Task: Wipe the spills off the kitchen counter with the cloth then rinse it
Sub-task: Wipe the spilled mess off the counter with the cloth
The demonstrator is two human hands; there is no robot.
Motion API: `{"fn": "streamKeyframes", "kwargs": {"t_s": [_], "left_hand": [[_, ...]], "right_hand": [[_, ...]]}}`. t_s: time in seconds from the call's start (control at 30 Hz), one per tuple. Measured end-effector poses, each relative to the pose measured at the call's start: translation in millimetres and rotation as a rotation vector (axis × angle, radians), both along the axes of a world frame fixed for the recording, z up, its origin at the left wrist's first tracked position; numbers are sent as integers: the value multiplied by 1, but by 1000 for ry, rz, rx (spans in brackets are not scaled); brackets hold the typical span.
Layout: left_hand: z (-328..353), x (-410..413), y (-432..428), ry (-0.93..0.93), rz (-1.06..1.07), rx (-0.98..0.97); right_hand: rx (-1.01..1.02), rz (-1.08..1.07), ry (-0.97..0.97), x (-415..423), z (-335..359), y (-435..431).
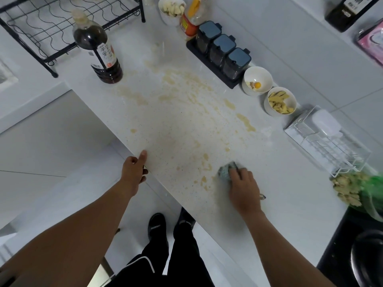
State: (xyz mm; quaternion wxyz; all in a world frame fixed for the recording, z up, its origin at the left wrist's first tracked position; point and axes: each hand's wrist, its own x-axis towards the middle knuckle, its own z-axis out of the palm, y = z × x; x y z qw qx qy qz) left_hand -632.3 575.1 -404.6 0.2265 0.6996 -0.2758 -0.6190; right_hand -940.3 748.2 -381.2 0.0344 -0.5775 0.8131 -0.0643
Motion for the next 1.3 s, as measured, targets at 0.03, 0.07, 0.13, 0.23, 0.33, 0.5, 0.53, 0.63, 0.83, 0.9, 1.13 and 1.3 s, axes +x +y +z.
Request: {"fn": "streamKeyframes", "kwargs": {"t_s": [0.03, 0.07, 0.13, 0.23, 0.33, 0.5, 0.53, 0.63, 0.83, 0.9, 1.13, 1.3], "left_hand": [[0, 0, 0, -4, -5, 0], [0, 0, 0, -6, -8, -2], [1, 2, 0, -9, -14, -8], [3, 1, -1, -8, -24, -12], [2, 2, 0, -5, -21, -16], [2, 3, 0, 15, -24, -17], [2, 3, 0, 12, -30, -18], [0, 4, 0, 6, -39, -21], [-1, 5, -1, 9, -38, -27], [0, 4, 0, 11, -36, -23], [-2, 6, -1, 4, -49, -28], [-1, 7, -2, -9, -61, -27]], "right_hand": [[6, -84, -65, -3, 1, 1], [-22, -244, -106, -2, 1, 3], [-57, -367, -82, 12, 0, 6], [25, 9, -13, 18, -1, 14], [-7, -291, -84, 17, 2, 10], [48, 31, -28, 23, 4, 8], [22, -125, -68, 22, 5, 7], [8, -109, -25, 37, 4, 7], [11, -209, -88, 45, 4, 13], [33, 93, -29, 59, 2, 22], [45, 119, -31, 86, 4, 31], [49, -208, -166, 91, 5, 35]]}}
